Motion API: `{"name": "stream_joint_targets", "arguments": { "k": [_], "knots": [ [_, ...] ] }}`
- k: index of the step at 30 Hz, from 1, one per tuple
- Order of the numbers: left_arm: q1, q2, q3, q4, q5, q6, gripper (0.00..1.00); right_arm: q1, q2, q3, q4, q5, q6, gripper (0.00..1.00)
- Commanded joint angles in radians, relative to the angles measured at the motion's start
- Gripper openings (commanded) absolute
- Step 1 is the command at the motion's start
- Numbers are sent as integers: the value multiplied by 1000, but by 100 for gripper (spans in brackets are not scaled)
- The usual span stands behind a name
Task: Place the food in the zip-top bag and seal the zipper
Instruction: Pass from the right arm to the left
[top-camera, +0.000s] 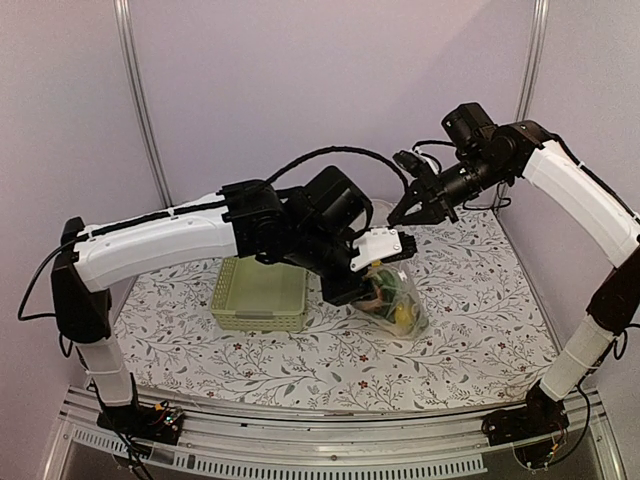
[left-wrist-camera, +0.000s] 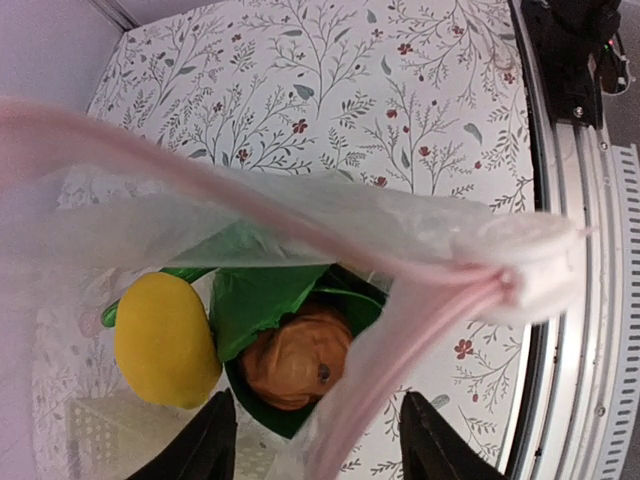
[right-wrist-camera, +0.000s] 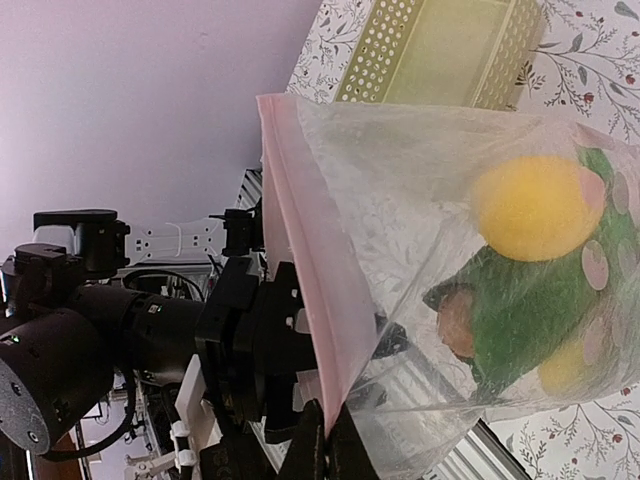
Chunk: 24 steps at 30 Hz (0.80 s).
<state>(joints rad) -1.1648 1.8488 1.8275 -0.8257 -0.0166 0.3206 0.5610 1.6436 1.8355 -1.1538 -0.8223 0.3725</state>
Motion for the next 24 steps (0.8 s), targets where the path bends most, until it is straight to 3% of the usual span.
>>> {"name": "stream_joint_targets", "arguments": {
  "k": [1,8,15,19,24],
  "knots": [
    [-19,17,54,-12,-49,24,51,5,-37,21,-13,-20,-28,0],
    [-19,20,78,2,-19,7,35,5,-36,4,-25,0,-47,0],
    [-15,24,60,47,-5,-10,6,6,-33,2,-16,-1,-34,0],
    [-8,23,83,80,-7,-41,0,-6,-36,14,-22,-40,-28,22],
    [23,21,129,106,64,-124,0,-56,-90,15,16,-19,12,33]
  ]
}}
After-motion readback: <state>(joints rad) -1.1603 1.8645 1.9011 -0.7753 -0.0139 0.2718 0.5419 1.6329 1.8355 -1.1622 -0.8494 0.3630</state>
